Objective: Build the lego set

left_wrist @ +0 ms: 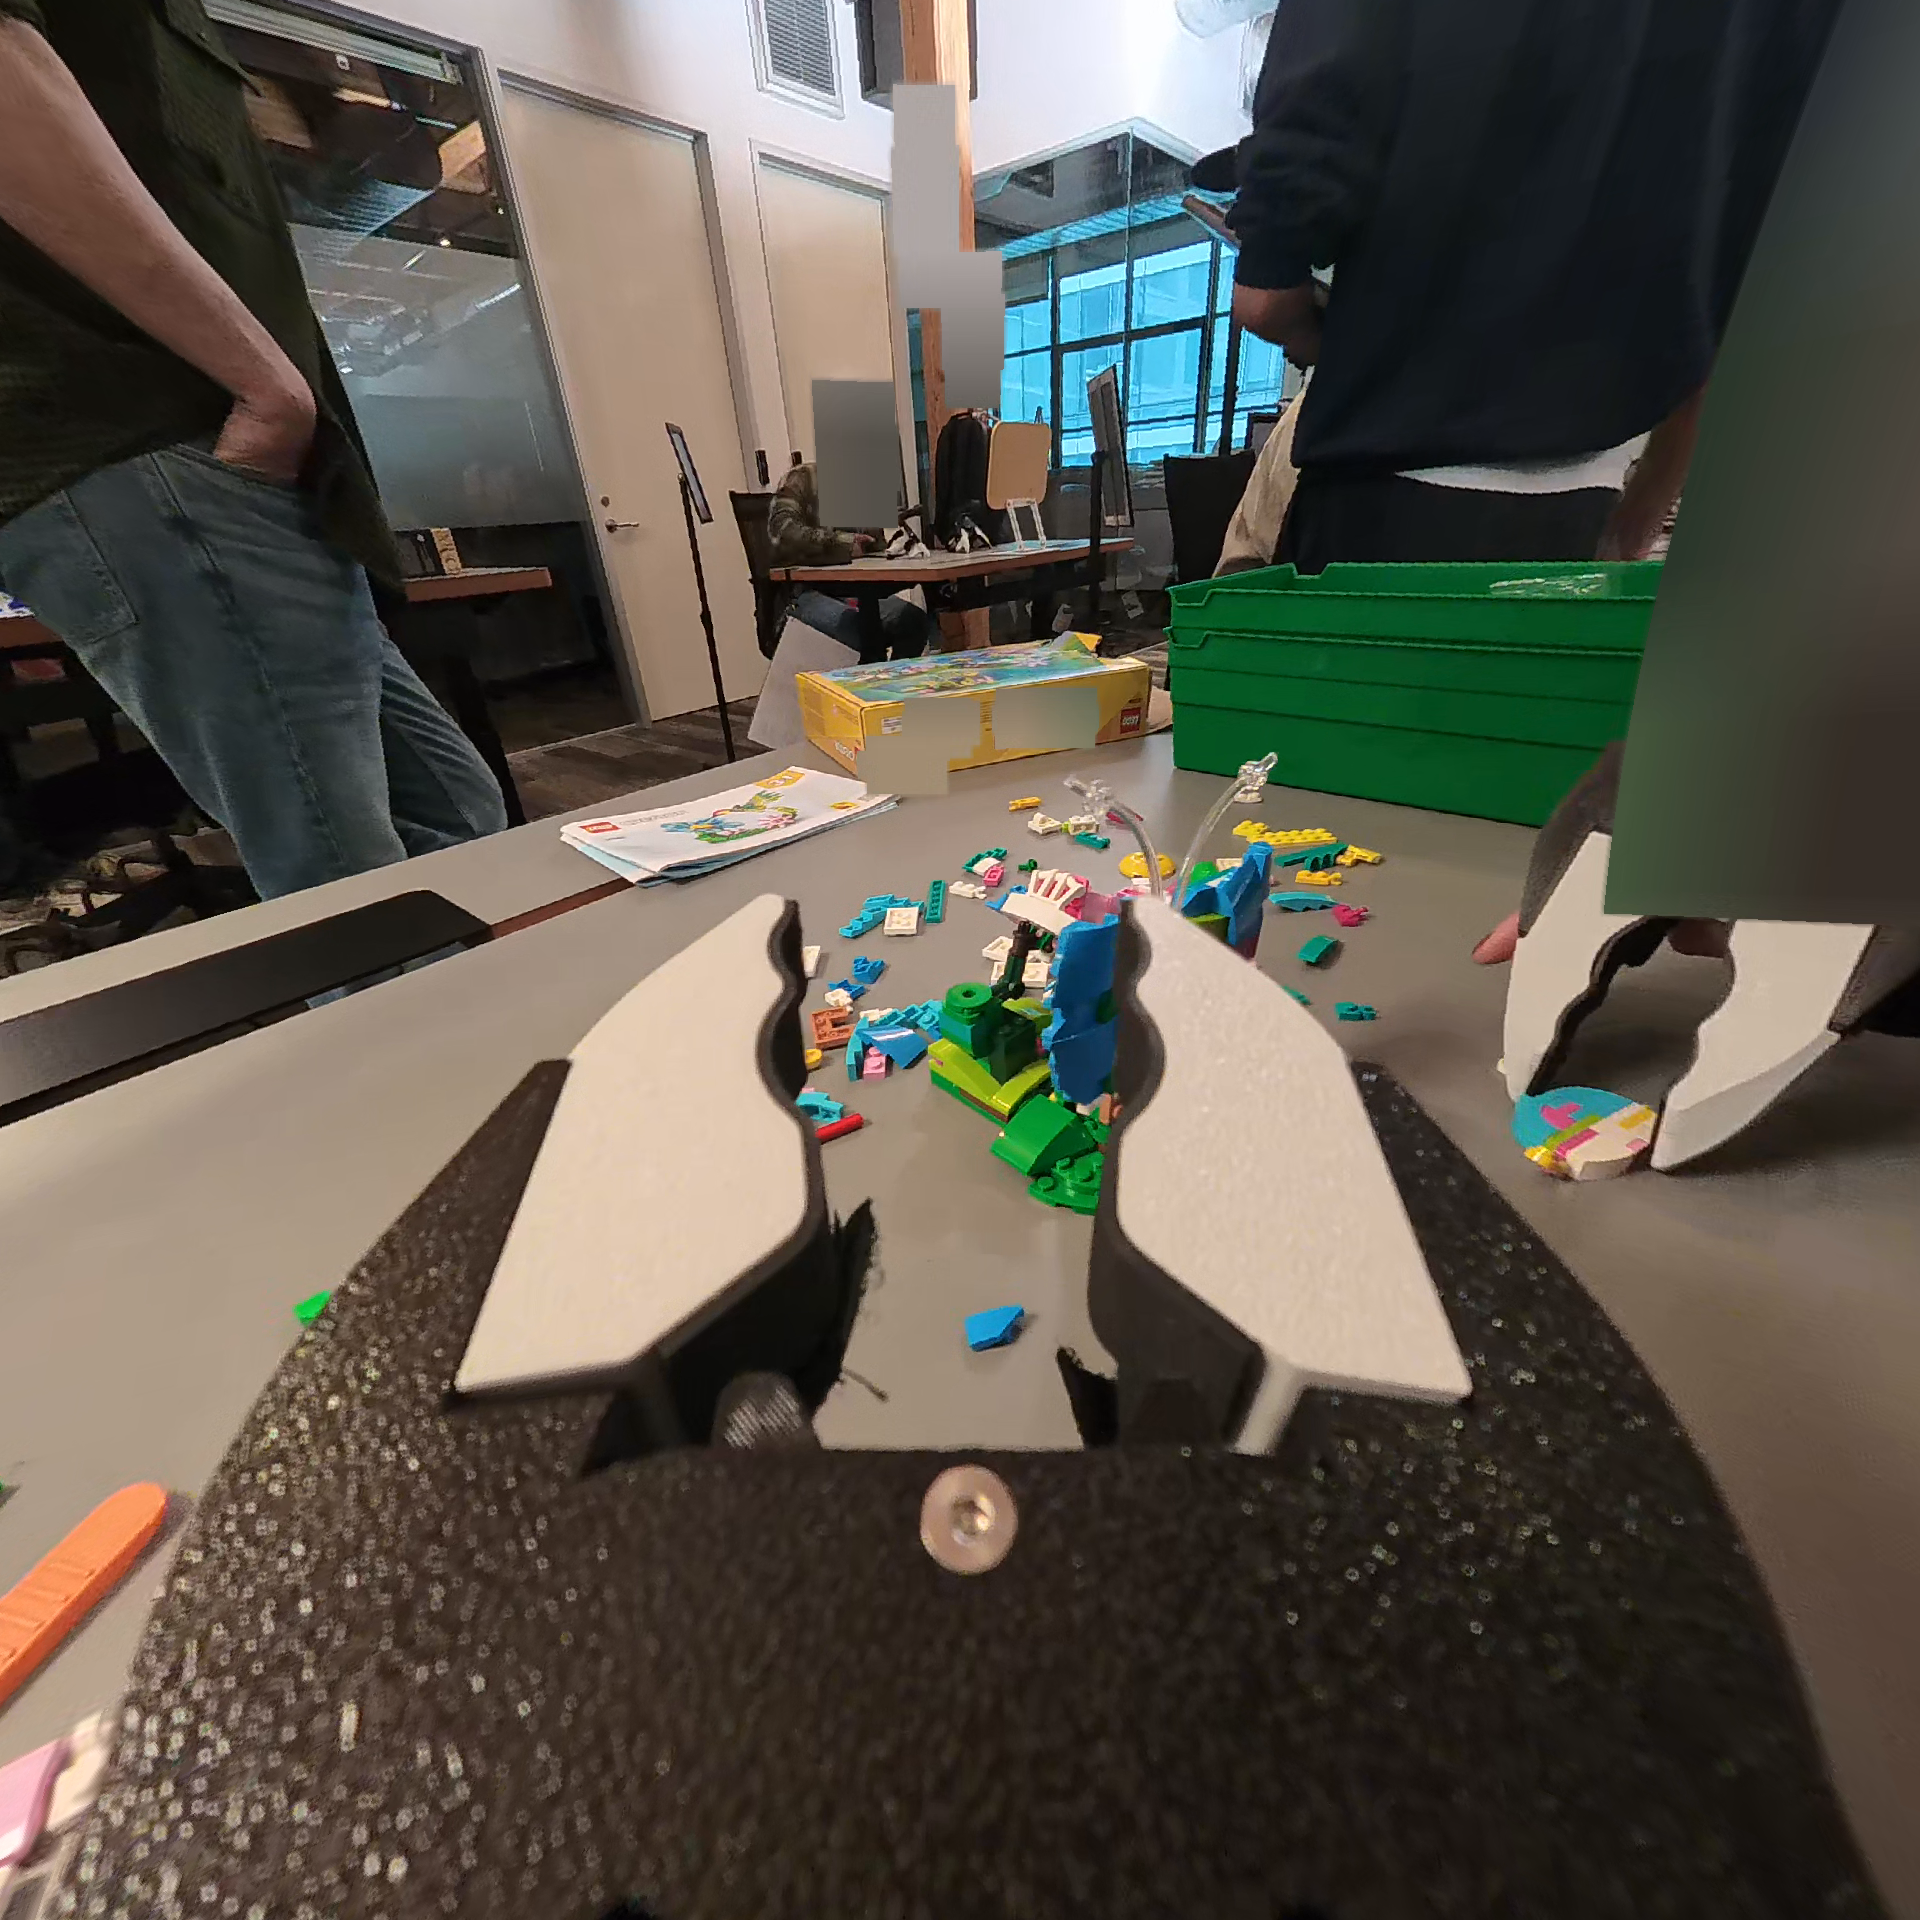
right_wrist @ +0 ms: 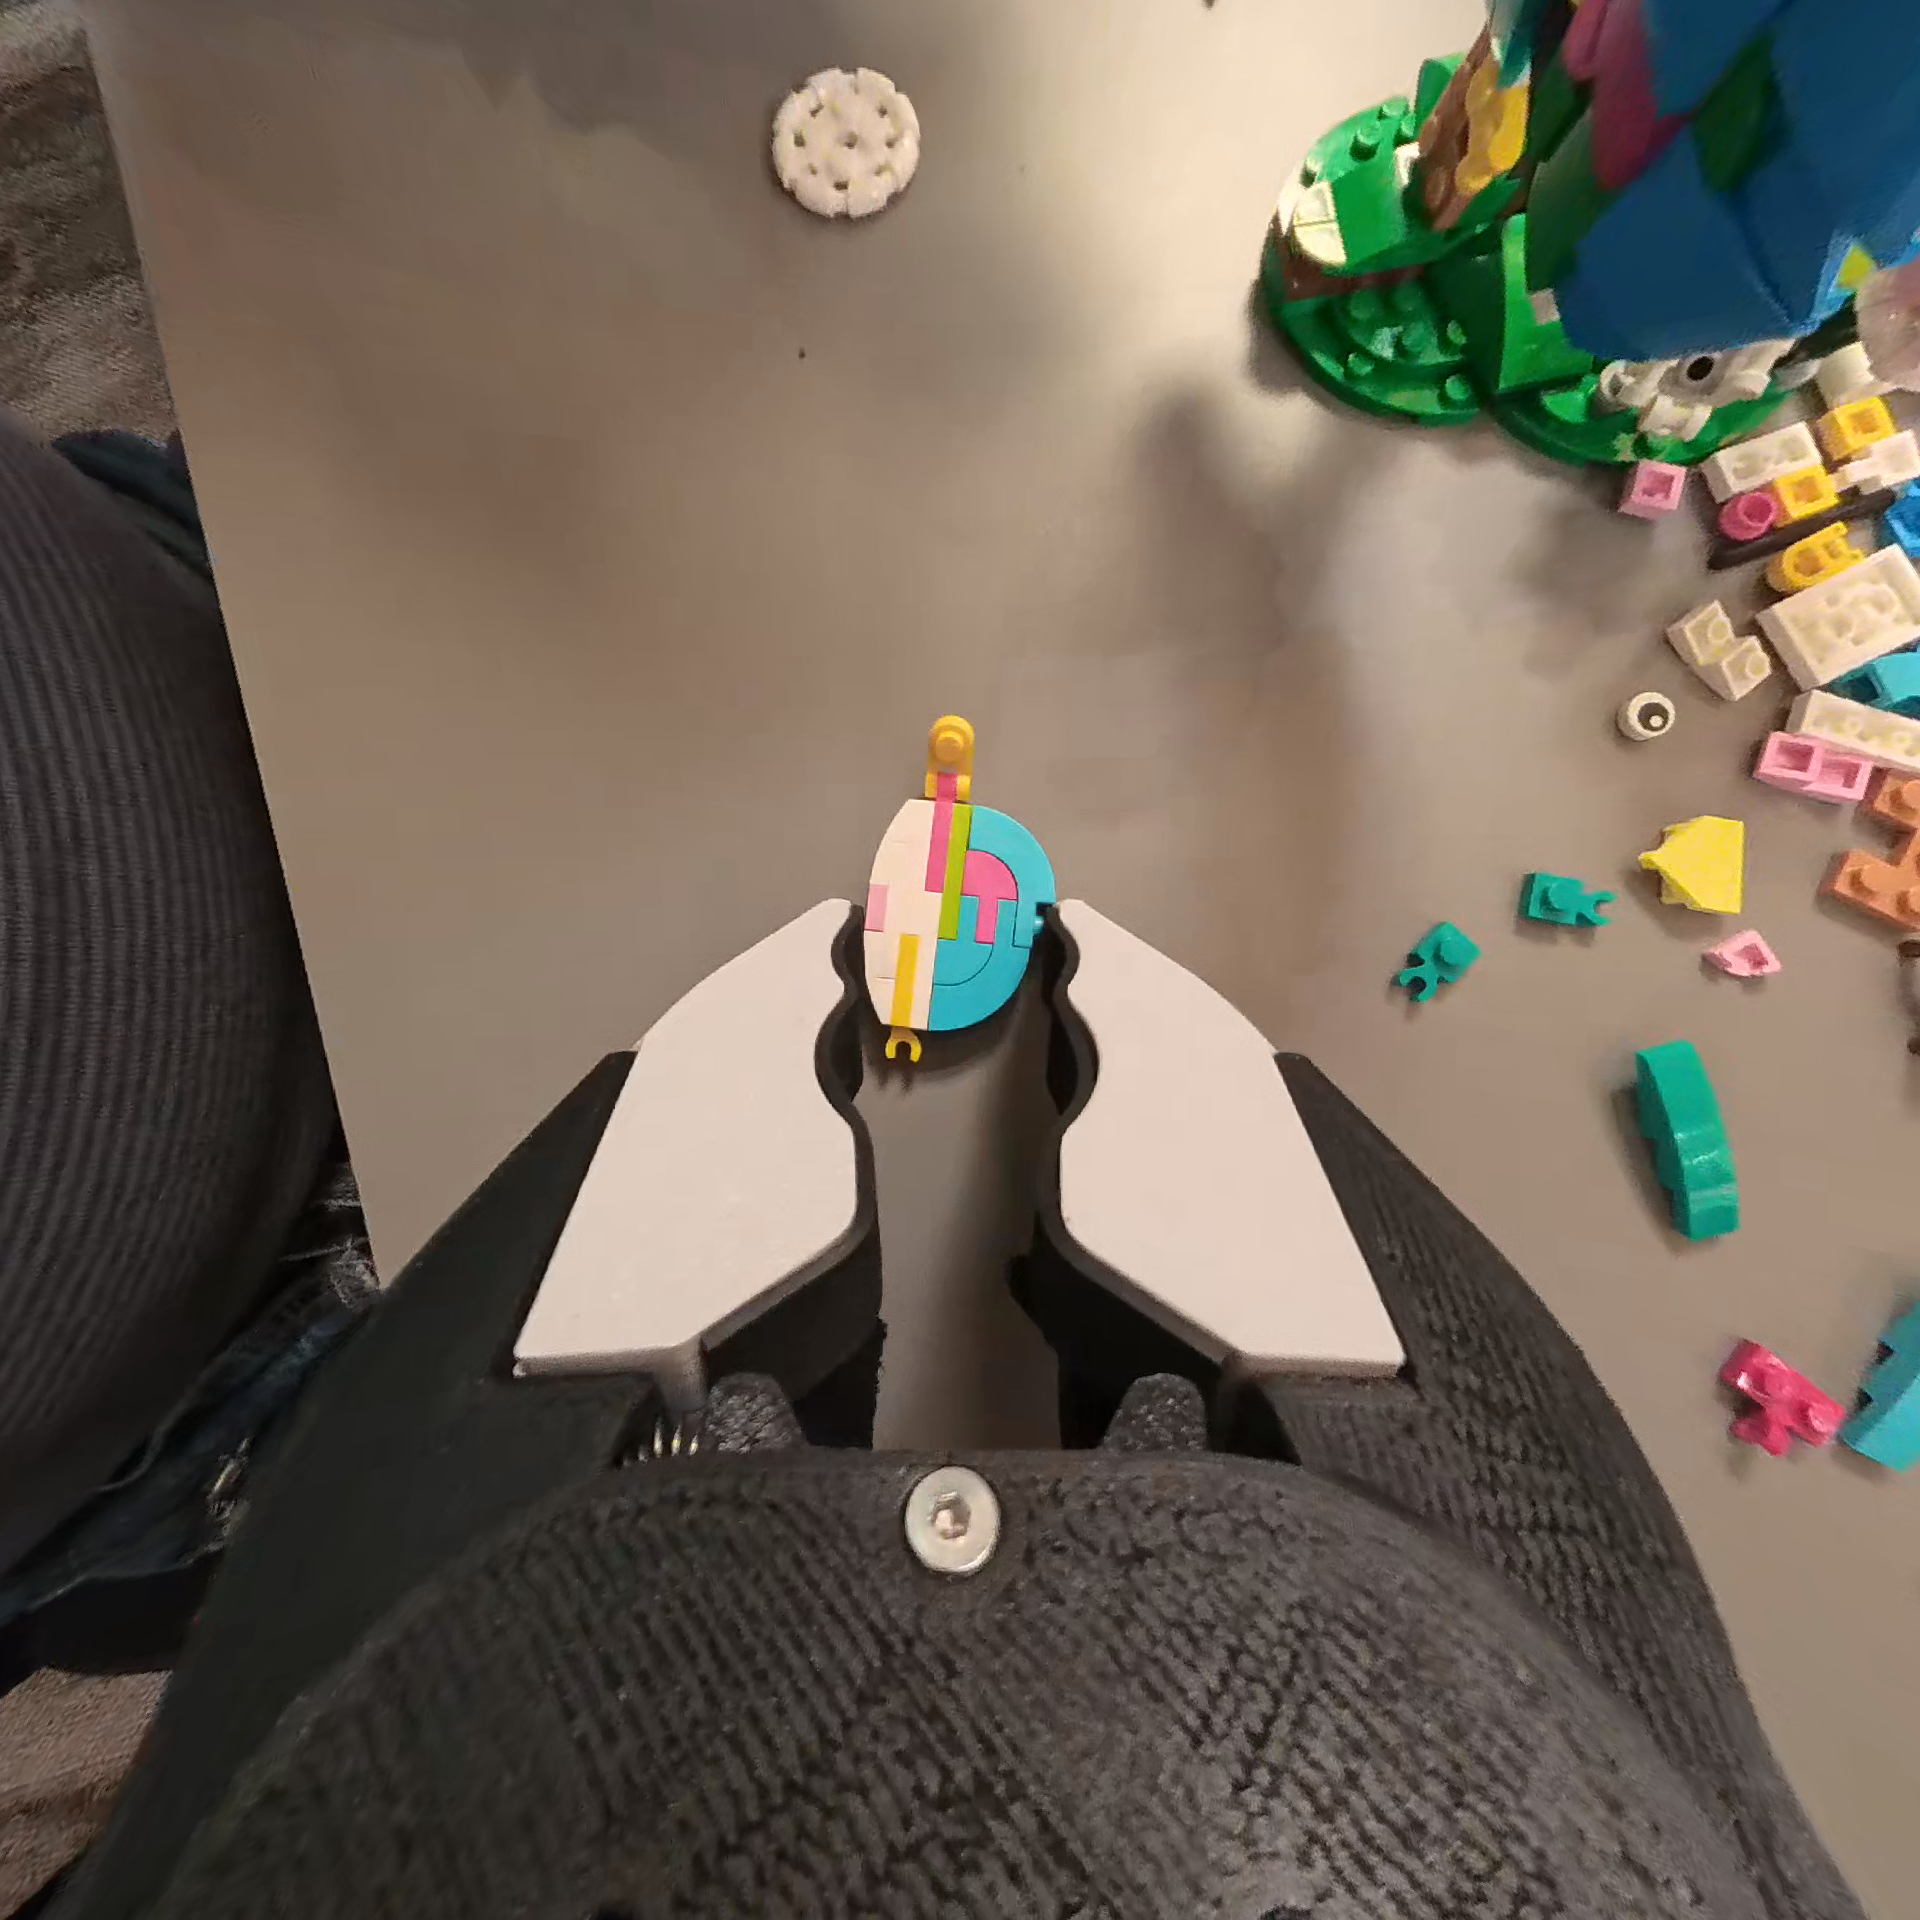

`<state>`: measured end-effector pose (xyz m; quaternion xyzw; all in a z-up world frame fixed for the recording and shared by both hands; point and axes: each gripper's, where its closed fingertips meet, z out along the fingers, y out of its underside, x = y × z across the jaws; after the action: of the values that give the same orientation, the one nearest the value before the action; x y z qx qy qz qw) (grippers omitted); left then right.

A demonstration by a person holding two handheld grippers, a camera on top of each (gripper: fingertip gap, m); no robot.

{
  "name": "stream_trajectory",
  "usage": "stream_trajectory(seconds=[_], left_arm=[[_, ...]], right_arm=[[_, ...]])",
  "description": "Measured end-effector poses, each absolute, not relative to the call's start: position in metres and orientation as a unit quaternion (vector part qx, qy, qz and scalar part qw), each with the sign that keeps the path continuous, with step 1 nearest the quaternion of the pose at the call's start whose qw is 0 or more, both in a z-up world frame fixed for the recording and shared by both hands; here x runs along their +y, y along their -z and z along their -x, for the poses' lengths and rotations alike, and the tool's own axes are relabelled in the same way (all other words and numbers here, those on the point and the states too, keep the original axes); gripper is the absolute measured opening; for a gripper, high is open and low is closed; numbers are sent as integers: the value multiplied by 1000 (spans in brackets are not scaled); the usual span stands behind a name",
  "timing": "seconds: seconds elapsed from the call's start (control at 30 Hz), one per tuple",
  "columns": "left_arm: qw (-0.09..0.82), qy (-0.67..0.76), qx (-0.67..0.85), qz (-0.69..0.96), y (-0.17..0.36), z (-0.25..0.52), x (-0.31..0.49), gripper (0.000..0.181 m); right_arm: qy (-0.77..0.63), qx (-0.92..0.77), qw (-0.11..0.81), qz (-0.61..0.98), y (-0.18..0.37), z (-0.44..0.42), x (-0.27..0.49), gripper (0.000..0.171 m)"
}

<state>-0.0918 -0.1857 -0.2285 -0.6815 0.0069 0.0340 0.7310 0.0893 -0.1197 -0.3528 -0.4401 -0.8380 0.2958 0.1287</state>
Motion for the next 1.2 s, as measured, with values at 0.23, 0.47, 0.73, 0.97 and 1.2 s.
stream_trajectory(seconds=[0.23,0.47,0.73,0.97,1.2], left_arm=[[739,-44,1,672,224,95,-190,56],[738,-60,-1,672,220,71,-195,45],[670,97,2,736,256,2,-180,24],[676,216,-35,703,249,-11,-166,38],[672,242,-28,699,250,-19,-155,34]], right_arm=[[-352,-765,245,481,325,-51,-117,31],[-413,-662,387,491,286,-18,-130,31],[-430,-627,461,458,267,-11,-146,31],[-433,-629,499,409,255,-13,-154,31],[-408,-646,536,360,252,-16,-156,31]])
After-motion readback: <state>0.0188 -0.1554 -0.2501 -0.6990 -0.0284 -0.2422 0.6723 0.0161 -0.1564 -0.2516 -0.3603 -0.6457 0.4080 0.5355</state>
